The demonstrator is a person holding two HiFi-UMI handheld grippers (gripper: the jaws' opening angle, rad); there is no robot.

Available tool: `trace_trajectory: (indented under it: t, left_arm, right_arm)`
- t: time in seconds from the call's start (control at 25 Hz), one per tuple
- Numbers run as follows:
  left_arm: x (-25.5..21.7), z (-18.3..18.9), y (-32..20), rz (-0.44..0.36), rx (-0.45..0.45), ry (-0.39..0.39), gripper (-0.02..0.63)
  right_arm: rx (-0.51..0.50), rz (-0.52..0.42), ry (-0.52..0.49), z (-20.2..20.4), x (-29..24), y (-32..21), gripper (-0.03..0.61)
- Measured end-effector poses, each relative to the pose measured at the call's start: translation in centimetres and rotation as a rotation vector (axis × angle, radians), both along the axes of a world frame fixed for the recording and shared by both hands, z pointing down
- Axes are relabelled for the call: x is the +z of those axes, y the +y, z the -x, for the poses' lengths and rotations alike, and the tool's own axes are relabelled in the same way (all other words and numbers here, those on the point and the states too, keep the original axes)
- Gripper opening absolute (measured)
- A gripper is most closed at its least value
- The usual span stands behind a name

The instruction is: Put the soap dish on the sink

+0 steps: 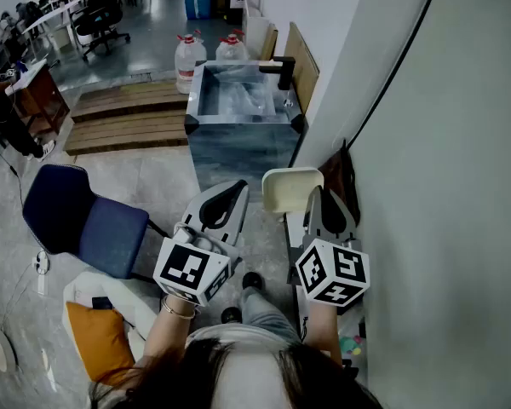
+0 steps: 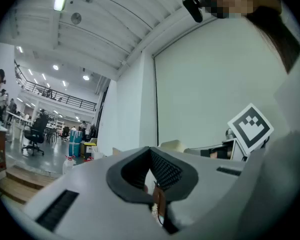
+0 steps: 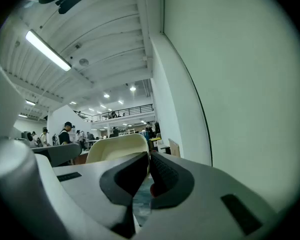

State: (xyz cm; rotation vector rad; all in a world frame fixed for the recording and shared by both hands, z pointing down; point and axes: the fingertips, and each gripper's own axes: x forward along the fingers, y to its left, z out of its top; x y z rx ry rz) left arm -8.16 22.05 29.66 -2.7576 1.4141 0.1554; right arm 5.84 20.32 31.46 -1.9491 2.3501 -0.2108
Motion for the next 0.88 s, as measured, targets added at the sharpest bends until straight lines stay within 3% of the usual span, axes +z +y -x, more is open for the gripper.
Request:
trace_trajectory:
  t: [0.32,0.88]
  left_arm:
    - [-0.2,-1.8,-2.1,-0.008,0.005,0.0,0.008]
    - [1.0,-6.0,-10.2,0.019,-0.024,-0.019,0.008]
  right_arm:
    - [-0.003,-0.002,-0.012,-1.8,0.3,-2.2,0.038]
    - [-0.047,0.041,-0.027,-5.7,2.3,-10.7,0.038]
